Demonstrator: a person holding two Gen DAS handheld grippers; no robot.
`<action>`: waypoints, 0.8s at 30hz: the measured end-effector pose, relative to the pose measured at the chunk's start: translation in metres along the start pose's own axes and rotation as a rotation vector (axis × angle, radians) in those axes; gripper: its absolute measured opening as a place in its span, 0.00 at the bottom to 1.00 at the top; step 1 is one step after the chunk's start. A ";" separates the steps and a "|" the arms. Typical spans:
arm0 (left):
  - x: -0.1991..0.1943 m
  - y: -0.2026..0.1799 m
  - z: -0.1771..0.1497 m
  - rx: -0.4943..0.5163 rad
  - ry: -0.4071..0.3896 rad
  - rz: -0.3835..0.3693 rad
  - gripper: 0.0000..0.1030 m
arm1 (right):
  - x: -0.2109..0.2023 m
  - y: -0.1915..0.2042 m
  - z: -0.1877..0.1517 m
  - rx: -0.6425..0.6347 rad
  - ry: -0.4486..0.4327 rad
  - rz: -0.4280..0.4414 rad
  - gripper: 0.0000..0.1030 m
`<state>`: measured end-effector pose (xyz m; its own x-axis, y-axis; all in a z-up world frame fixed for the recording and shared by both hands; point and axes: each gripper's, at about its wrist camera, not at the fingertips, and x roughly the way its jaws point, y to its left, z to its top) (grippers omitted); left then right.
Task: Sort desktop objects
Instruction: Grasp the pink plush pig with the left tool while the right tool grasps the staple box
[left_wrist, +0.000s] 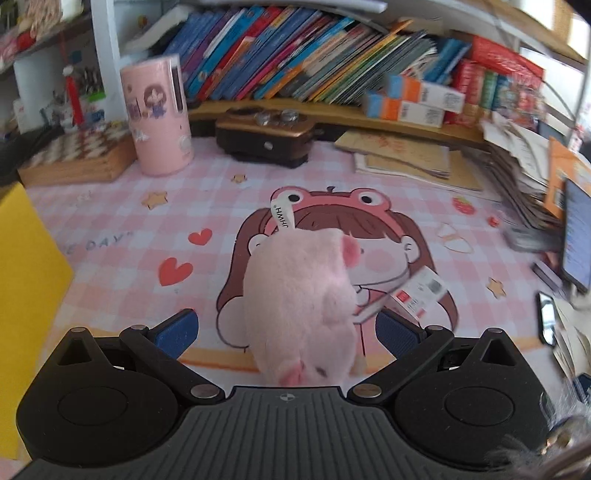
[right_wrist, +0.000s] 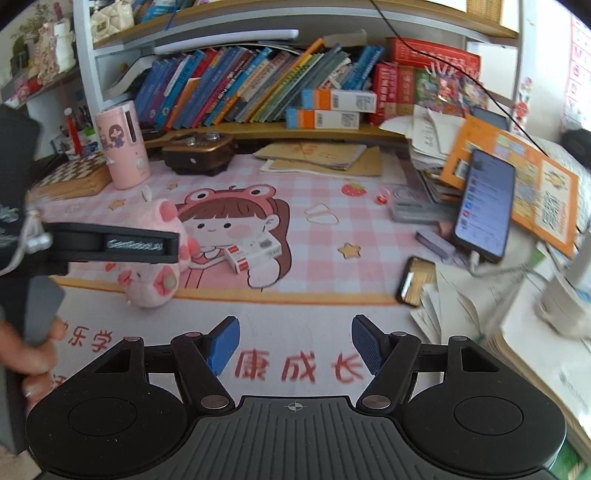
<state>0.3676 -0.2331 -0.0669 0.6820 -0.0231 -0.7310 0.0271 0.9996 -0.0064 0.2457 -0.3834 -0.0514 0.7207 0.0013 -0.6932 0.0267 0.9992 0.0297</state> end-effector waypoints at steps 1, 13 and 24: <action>0.005 0.000 0.001 -0.011 0.008 0.001 1.00 | 0.003 -0.001 0.002 -0.001 -0.004 -0.004 0.67; 0.027 0.005 0.003 -0.041 0.021 -0.035 0.56 | 0.054 -0.003 0.028 -0.090 0.001 0.071 0.75; -0.073 0.076 -0.009 -0.150 -0.043 -0.142 0.55 | 0.112 0.018 0.049 -0.219 0.008 0.139 0.87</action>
<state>0.3134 -0.1551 -0.0204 0.7093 -0.1619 -0.6860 0.0187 0.9773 -0.2112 0.3609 -0.3667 -0.0928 0.7013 0.1390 -0.6992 -0.2235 0.9742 -0.0305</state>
